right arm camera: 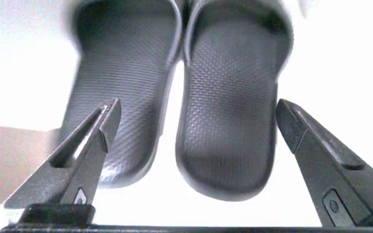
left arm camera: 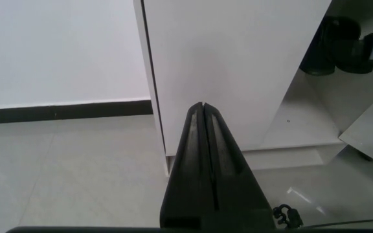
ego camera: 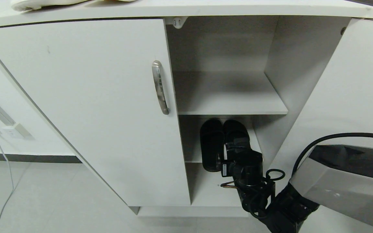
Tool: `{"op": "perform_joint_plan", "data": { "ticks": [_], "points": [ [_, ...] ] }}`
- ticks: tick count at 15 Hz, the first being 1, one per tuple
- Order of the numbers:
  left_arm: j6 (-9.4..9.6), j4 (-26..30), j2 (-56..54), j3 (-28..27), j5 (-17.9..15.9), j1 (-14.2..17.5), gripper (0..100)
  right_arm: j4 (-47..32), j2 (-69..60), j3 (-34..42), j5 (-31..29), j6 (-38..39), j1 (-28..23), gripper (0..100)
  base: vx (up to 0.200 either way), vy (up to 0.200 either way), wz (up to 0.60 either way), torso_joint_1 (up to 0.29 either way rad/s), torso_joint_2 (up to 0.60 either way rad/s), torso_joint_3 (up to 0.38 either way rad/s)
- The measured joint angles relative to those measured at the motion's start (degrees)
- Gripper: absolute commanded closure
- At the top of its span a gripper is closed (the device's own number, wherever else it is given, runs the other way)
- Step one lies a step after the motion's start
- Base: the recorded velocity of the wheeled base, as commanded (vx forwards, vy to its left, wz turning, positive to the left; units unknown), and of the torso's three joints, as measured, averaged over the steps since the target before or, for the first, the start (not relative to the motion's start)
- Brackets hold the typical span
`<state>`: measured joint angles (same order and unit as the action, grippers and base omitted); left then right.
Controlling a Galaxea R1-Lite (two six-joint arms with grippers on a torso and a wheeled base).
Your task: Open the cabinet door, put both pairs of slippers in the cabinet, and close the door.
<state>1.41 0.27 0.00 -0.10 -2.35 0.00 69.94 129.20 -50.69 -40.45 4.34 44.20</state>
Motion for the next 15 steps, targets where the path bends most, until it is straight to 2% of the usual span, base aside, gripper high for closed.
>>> {"op": "perform_joint_plan", "data": {
  "ticks": [4, 11, 15],
  "points": [
    [-0.09, 0.0, 0.0, 0.0, 0.01, 0.0, 100, 0.1, -2.18, 1.88, -0.09, -0.1, 0.94, 0, 0.0, 0.0, 0.0, 0.0, 0.0, 0.0],
    [-0.38, -0.02, 0.0, -0.01, 0.04, 0.0, 100, 0.45, -2.93, 2.38, -1.18, -0.11, 1.79, 0, -0.2, 0.0, 0.0, 0.004, 0.0, 0.004],
    [-0.51, -0.05, 0.0, 0.0, 0.39, 0.0, 100, 1.58, -3.4, 2.97, -1.23, -0.21, 1.96, 0, 0.0, 0.0, 0.0, 0.0, 0.0, 0.0]
  ]
}}
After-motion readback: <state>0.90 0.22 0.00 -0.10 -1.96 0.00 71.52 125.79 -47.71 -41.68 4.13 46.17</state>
